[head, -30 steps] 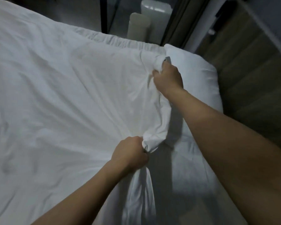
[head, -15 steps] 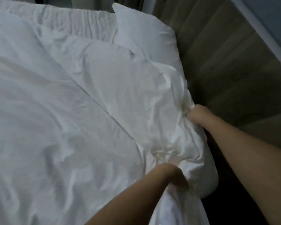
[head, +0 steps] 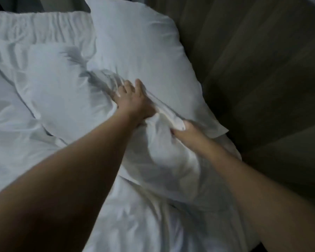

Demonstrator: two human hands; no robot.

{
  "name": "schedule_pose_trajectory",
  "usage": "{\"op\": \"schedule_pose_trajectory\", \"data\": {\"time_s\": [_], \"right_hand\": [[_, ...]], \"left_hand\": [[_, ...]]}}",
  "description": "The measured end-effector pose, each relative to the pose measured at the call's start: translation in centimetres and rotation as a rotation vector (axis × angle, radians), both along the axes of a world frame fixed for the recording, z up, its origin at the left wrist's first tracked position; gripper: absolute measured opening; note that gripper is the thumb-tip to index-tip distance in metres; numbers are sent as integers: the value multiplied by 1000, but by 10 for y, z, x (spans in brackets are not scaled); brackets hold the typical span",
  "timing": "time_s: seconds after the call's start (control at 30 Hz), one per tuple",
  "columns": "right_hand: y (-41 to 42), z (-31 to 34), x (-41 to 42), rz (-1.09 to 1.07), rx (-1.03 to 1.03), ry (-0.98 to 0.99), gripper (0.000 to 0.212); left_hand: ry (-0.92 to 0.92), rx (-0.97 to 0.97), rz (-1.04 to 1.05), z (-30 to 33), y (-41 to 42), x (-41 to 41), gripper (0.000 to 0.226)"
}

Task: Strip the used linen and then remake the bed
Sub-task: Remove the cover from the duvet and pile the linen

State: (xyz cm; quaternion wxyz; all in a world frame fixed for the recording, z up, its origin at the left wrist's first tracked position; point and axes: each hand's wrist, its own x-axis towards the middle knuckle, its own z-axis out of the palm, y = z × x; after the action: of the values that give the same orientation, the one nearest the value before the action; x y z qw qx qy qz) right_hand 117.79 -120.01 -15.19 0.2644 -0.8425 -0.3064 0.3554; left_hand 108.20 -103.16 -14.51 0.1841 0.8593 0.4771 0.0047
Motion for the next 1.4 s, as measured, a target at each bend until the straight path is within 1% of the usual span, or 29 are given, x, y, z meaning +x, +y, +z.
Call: {"op": "schedule_pose_trajectory", "data": {"time_s": [0.03,0.1,0.13,0.2,0.27,0.3,0.33,0.4,0.43,0.5,0.57,0.63,0.67,0.7,0.73,0.77,0.8,0.83,0.87,0.9,0.93,1.0,1.03,1.07,1.1,1.17,1.23,1.33,1.4], "right_hand": [[-2,-13,-12,66,-48,-30,35],[-6,-35,-34,206,-146,-143,30],[-6,-39,-44,264,-147,-162,33],[-4,-45,-60,357,-129,-160,38],[-3,-41,-71,431,-154,-217,31],[-4,-36,-77,479,-166,-273,24],[-6,-33,-83,526,-194,-341,19],[-15,-21,-94,601,-167,-468,18],[-20,-16,-97,619,-152,-525,25],[-34,1,-104,617,-48,-625,38],[-52,19,-103,550,103,-677,38],[-69,36,-79,354,203,-778,41],[-72,47,-63,213,205,-780,44],[-73,58,-44,41,211,-767,43],[-70,68,-22,-138,187,-735,41],[-69,74,3,-312,124,-646,37],[-68,78,24,-455,62,-544,36],[-68,77,41,-544,10,-450,38],[-71,71,49,-593,-19,-376,43],[-76,61,47,-597,-36,-316,47],[-85,45,35,-557,-59,-297,51],[-114,-3,-8,-383,-121,-352,61],[-131,-27,-36,-278,-189,-395,68],[-149,-50,-68,-182,-281,-435,76],[-168,-73,-97,-97,-372,-458,84],[-201,-112,-146,-20,-494,-448,92],[-219,-138,-168,-38,-566,-445,90],[-215,-153,-169,-50,-618,-476,84],[-203,-156,-176,-68,-557,-517,79]], "left_hand": [[-25,11,11,-17,-7,-11,92],[-154,-2,94,-29,-18,-30,102],[-269,-6,185,-28,-20,-37,102],[-480,-18,442,-24,-17,-50,100],[-533,-65,649,-23,-12,-62,107],[-518,-108,706,-24,-10,-69,107],[-501,-171,732,-25,-9,-75,102],[-523,-315,729,-24,-5,-90,80],[-566,-343,721,-19,-4,-96,65],[-667,-279,691,9,-11,-106,34],[-842,-143,601,56,-28,-97,13],[-1102,-24,451,118,-51,-63,17],[-1205,32,324,147,-60,-39,19],[-1246,75,180,167,-63,-11,18],[-1212,55,34,177,-63,18,16],[-1106,-34,-110,178,-59,48,21],[-939,-151,-247,172,-56,70,31],[-751,-233,-337,157,-55,88,40],[-572,-247,-391,139,-58,96,47],[-450,-209,-421,114,-65,93,52],[-381,-139,-425,86,-77,76,55],[-358,32,-389,18,-111,16,59],[-341,82,-378,-22,-130,-22,60],[-282,102,-380,-65,-148,-66,61],[-179,86,-396,-107,-165,-108,62],[66,12,-412,-169,-192,-180,63],[185,7,-423,-195,-204,-206,64],[161,37,-472,-192,-198,-197,66],[153,12,-504,-186,-188,-197,65]]}}
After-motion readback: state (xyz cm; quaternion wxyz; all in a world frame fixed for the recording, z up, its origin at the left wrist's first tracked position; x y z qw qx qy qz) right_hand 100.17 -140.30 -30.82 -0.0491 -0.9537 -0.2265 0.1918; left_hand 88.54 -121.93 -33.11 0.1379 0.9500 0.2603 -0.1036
